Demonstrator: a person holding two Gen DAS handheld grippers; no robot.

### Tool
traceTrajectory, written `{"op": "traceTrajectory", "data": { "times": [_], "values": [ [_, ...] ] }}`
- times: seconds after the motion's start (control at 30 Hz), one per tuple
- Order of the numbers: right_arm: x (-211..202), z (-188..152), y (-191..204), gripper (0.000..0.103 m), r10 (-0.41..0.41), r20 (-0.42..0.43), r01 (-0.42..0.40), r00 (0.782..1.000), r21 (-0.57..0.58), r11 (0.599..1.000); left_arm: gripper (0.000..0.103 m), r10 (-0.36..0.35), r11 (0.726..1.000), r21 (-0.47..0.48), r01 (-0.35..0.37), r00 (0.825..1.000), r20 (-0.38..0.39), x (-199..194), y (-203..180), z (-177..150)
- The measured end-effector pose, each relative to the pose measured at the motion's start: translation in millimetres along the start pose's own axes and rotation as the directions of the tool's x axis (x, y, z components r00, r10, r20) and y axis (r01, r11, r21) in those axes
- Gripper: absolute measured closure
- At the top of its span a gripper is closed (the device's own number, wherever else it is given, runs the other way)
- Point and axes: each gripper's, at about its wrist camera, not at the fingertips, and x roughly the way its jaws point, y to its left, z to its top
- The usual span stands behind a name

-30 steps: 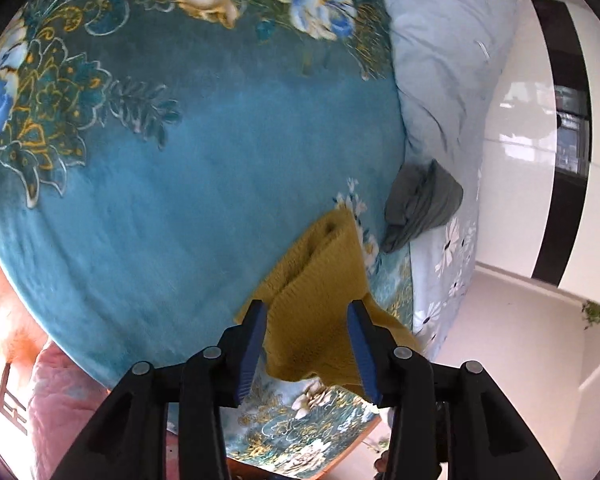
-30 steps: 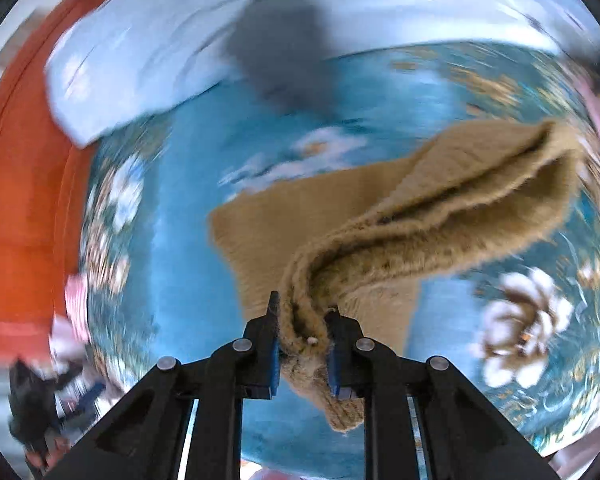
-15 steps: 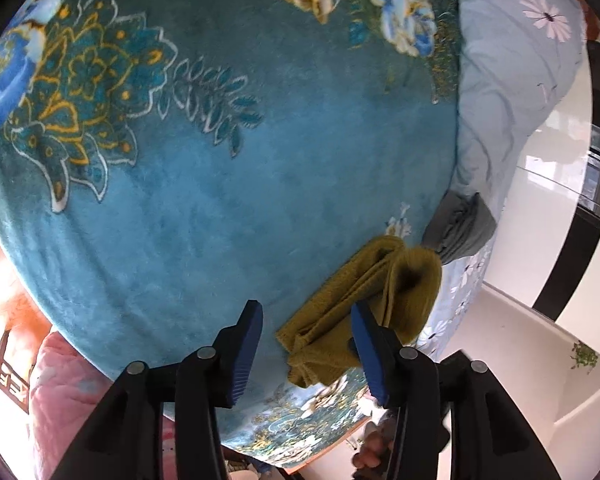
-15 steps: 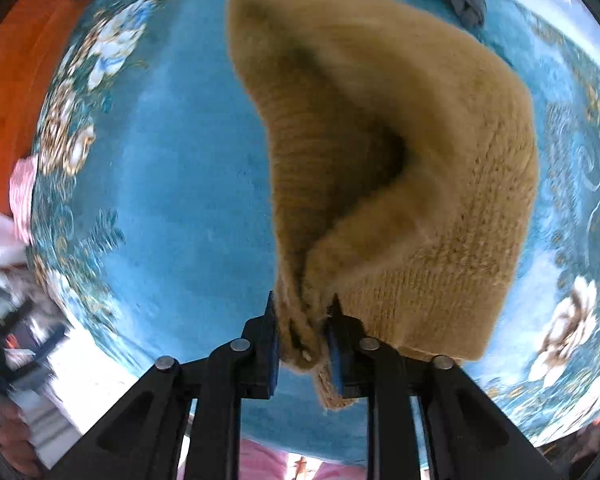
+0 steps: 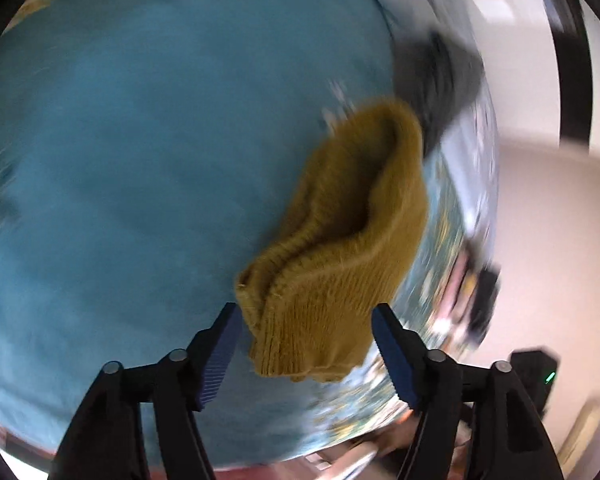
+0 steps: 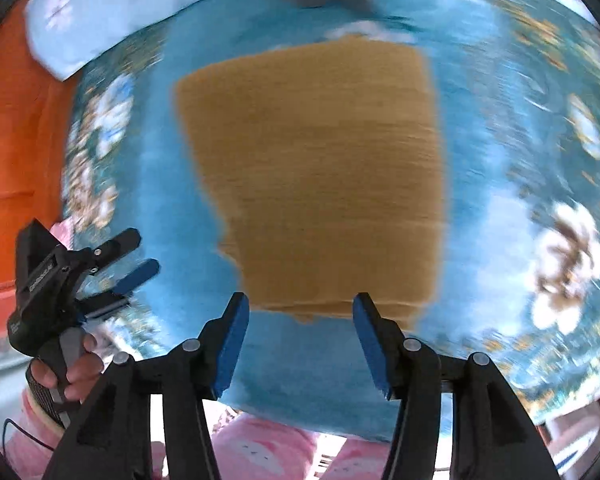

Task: Fold clothes
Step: 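Grasp the folded sweater with the left tool and carry it across the blanket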

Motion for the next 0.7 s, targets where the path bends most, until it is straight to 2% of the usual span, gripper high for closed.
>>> {"op": "traceTrajectory", "data": {
  "times": [0.13,0.23,0.43,0.47,0.5,0.53,0.57,0.67,0.7],
  "values": [
    [4,-17,-45,0.048,0.004,-0.011,-0.003,1.000,0.144,0.990,0.030,0.085,0.996,0.016,-0.084,0.995,-0.052,39,10,-2],
    [11,-32,-64,0.048,0.005,-0.032,0.001,0.999,0.185,0.983,0.029,0.068,0.992,-0.102,-0.073,0.996,-0.051,56,31,-7],
    [11,-44,-89,0.048,0.020,-0.045,-0.009,0.999,0.215,0.977,0.031,-0.010,0.984,-0.178,0.013,1.000,0.019,59,32,-20],
    [10,-44,-92,0.048,0.023,-0.043,-0.013,0.999,0.215,0.976,0.035,-0.013,0.983,-0.185,0.018,1.000,0.029,59,32,-22],
    [9,-42,-93,0.048,0.025,-0.040,-0.016,0.999,0.213,0.977,0.056,0.013,0.984,-0.179,-0.007,0.999,0.030,60,28,-23],
    [8,-40,-95,0.048,0.029,-0.036,-0.021,0.999,0.212,0.977,0.069,0.060,0.985,-0.166,-0.054,0.998,0.028,59,24,-24],
    [8,-39,-97,0.048,0.033,-0.034,-0.026,0.999,0.210,0.977,0.077,0.097,0.985,-0.147,-0.091,0.995,0.029,57,18,-25],
    [3,-36,-101,0.048,0.046,-0.027,-0.040,0.999,0.198,0.979,0.081,0.145,0.988,-0.052,-0.142,0.989,0.044,45,-11,-34],
    [2,-35,-102,0.048,0.050,-0.024,-0.044,0.998,0.195,0.980,0.082,0.136,0.991,-0.017,-0.135,0.990,0.045,41,-24,-37]
  ]
}}
